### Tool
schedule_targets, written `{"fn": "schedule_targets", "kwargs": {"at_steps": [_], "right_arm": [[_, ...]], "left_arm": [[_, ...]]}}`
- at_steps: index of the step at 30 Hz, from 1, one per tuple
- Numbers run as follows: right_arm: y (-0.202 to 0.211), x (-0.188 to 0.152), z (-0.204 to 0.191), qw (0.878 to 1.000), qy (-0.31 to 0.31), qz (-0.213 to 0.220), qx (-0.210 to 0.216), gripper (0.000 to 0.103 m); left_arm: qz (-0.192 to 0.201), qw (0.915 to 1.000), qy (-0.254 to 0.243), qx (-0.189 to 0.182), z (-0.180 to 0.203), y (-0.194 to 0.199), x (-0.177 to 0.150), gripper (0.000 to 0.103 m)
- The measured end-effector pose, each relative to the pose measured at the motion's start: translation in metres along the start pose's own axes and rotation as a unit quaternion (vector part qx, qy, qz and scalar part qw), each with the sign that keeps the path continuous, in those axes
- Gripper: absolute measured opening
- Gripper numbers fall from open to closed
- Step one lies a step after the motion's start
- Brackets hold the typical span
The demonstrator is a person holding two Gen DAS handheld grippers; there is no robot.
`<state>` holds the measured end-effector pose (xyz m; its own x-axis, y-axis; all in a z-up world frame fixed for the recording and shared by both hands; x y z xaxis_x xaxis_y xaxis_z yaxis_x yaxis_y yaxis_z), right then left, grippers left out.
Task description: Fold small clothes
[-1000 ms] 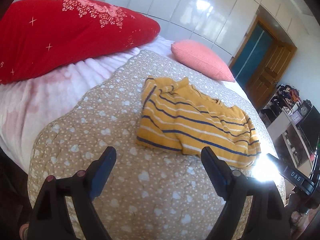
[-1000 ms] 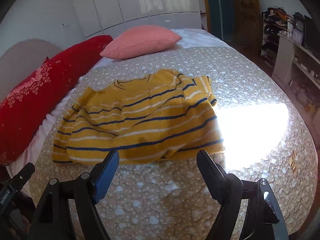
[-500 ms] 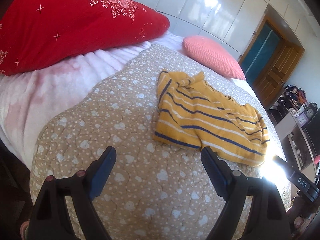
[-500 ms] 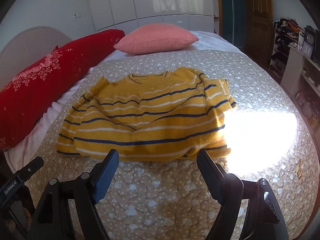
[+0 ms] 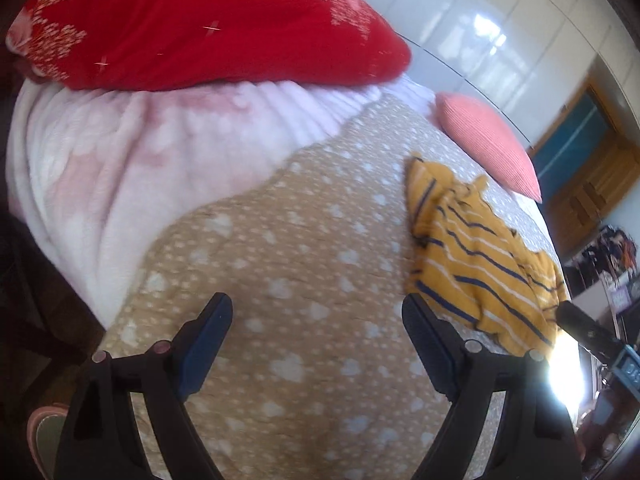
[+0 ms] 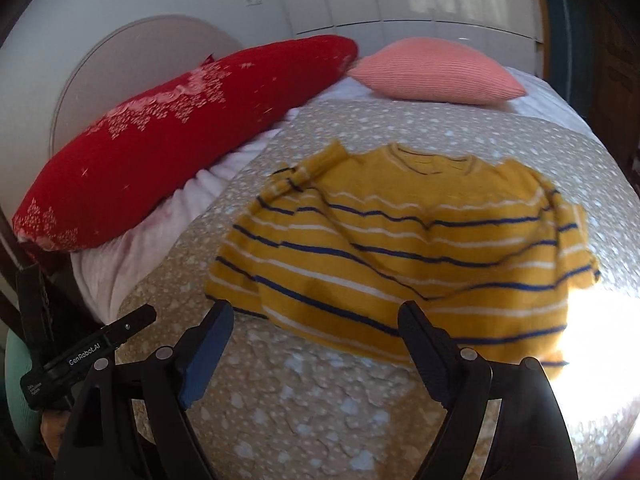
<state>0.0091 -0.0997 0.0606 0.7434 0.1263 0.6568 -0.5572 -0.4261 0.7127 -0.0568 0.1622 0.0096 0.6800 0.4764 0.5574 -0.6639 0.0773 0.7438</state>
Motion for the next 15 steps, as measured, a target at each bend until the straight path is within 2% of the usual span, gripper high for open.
{"fn": "schedule_targets", "kwargs": {"at_steps": [5, 8, 12, 15], "right_arm": [[-0.060, 0.021, -0.045, 0.997, 0.074, -0.026, 0.009, 0.088], [-0.098, 0.044, -0.056, 0.995, 0.092, -0.031, -0.020, 0.088], [-0.167, 0.081, -0.048, 0.988, 0.101, -0.085, -0.076, 0.088], [-0.204, 0.106, -0.048, 0.984, 0.106, -0.108, -0.095, 0.088]], "left_arm": [[0.013, 0.9996, 0.024, 0.010, -0.022, 0.008, 0.007, 0.086], [0.012, 0.9995, 0.026, 0.010, -0.027, 0.007, 0.005, 0.086], [0.006, 0.9997, 0.021, 0.007, -0.024, 0.003, 0.002, 0.086], [0.007, 0.9998, 0.017, 0.003, -0.025, 0.006, -0.001, 0.086]]}}
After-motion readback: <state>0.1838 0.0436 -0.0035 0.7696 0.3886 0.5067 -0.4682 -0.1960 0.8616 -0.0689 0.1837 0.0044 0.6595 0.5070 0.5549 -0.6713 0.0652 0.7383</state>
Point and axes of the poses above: each gripper's, at about its wrist camera, not at the fingertips, and y roughly against the way its jaws point, z to its right, x to its top, the point moved 4 cm from there along -y, roughly the way its jaws point, and after that the axes turned 2 degrees about x, right-handed, at the moved point
